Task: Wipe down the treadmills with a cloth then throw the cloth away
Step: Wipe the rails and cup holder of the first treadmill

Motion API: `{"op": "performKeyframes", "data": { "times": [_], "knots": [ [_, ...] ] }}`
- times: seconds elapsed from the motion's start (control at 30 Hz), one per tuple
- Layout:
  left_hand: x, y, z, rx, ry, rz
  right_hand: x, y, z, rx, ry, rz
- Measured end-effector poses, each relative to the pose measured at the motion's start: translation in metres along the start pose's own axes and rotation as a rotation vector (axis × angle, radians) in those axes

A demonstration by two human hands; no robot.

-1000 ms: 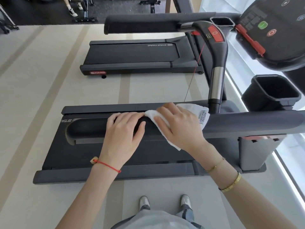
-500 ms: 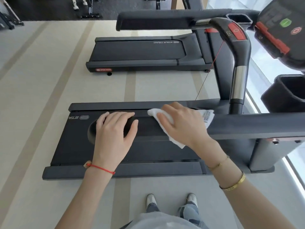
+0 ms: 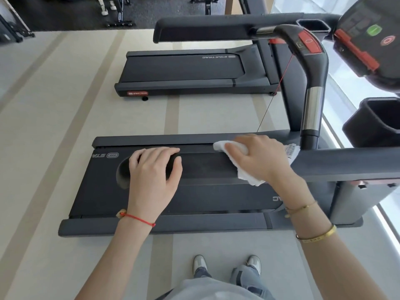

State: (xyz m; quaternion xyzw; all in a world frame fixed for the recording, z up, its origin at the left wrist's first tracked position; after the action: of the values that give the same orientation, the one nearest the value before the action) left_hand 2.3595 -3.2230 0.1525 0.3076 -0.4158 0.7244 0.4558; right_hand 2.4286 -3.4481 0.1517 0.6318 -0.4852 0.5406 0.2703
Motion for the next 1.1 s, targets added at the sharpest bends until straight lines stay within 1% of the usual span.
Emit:
{"op": "performKeyframes", "data": {
  "times": [0.1,0.17,0.23,0.3,0.43,0.6,0.9,1.1],
  "knots": [
    [-0.003,0.001,0.008,0.000,0.009,-0.006,0.001,0.012,-0.023,0.199,0.044,0.207],
    [-0.007,0.002,0.015,0.004,0.015,-0.018,0.003,0.022,-0.026,0.309,0.030,0.322],
    [-0.013,0.004,0.027,-0.004,0.025,-0.039,0.003,0.031,-0.021,0.402,0.001,0.367],
    [-0.021,0.006,0.043,-0.028,0.049,-0.061,0.003,0.038,-0.011,0.441,0.012,0.380],
    [-0.042,0.011,0.089,-0.069,0.116,-0.118,0.014,0.054,0.017,0.427,0.065,0.437],
    [-0.072,0.022,0.152,-0.098,0.168,-0.162,0.035,0.077,0.069,0.385,0.115,0.498],
    [-0.125,0.037,0.256,-0.114,0.208,-0.192,0.074,0.118,0.179,0.356,0.125,0.515],
    [-0.149,0.045,0.303,-0.099,0.221,-0.183,0.087,0.132,0.223,0.384,0.140,0.509]
  ]
}}
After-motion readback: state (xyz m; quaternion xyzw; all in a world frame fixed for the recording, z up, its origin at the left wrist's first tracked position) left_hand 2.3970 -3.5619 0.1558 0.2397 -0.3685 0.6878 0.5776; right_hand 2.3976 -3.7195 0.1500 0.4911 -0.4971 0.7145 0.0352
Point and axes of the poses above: each hand's wrist, its own y-axis away from the middle knuckle, its own x-axis out of the back of the hand, z = x × y, the point moved 7 cm from there along -y, towards the middle knuckle, and after that the axes turned 14 degrees about x, right-handed, at the moved point
